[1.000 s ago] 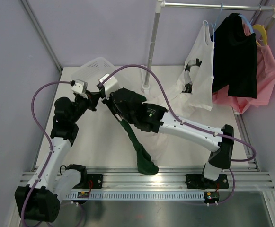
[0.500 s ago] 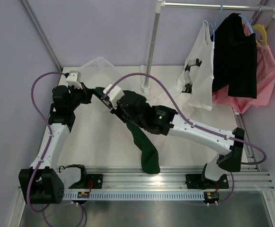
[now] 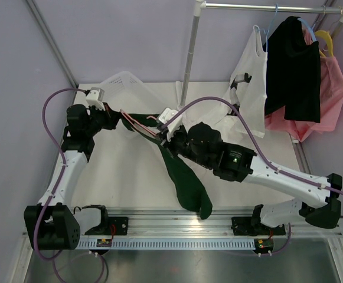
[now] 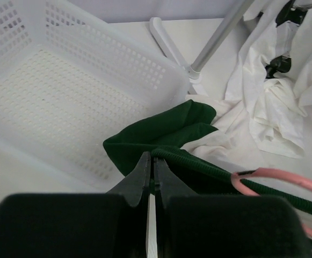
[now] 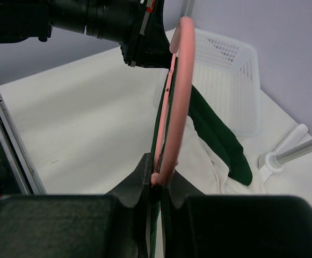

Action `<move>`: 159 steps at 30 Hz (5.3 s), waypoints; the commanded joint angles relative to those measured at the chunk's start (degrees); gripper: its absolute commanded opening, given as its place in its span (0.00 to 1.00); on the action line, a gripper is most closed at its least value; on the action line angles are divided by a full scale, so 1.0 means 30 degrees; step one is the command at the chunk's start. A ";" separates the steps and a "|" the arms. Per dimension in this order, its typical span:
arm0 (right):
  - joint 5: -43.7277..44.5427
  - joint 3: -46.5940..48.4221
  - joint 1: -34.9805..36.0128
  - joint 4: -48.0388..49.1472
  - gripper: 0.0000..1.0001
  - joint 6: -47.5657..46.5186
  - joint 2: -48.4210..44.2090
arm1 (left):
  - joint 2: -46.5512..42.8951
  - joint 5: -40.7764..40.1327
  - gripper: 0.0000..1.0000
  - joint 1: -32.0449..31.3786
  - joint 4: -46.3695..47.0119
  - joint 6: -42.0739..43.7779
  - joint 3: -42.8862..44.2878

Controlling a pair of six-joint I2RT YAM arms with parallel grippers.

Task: Remove the t-shirt from the hanger
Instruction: Remove the tshirt from the hanger, then place the tshirt into the basket

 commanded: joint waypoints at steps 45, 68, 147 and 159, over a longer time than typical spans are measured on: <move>0.9265 -0.7787 0.0212 1.4662 0.00 -0.1419 -0.8300 | 0.3352 -0.2746 0.00 -1.3769 -0.1974 0.9069 -0.0488; 1.0056 -0.7611 0.0241 1.5042 0.00 -0.1859 -0.7830 | 0.3062 0.1004 0.43 -1.8136 -0.5607 1.2350 -0.1133; 1.1609 -0.9018 0.0241 1.0706 0.00 -0.1068 -1.4453 | 0.5844 -0.8724 0.00 -1.2193 -1.1667 0.6814 1.2307; 1.1639 -0.9193 0.0212 1.0706 0.00 -0.1273 -1.4776 | 0.8073 -1.2763 0.00 -0.8762 -1.2936 0.7867 2.2159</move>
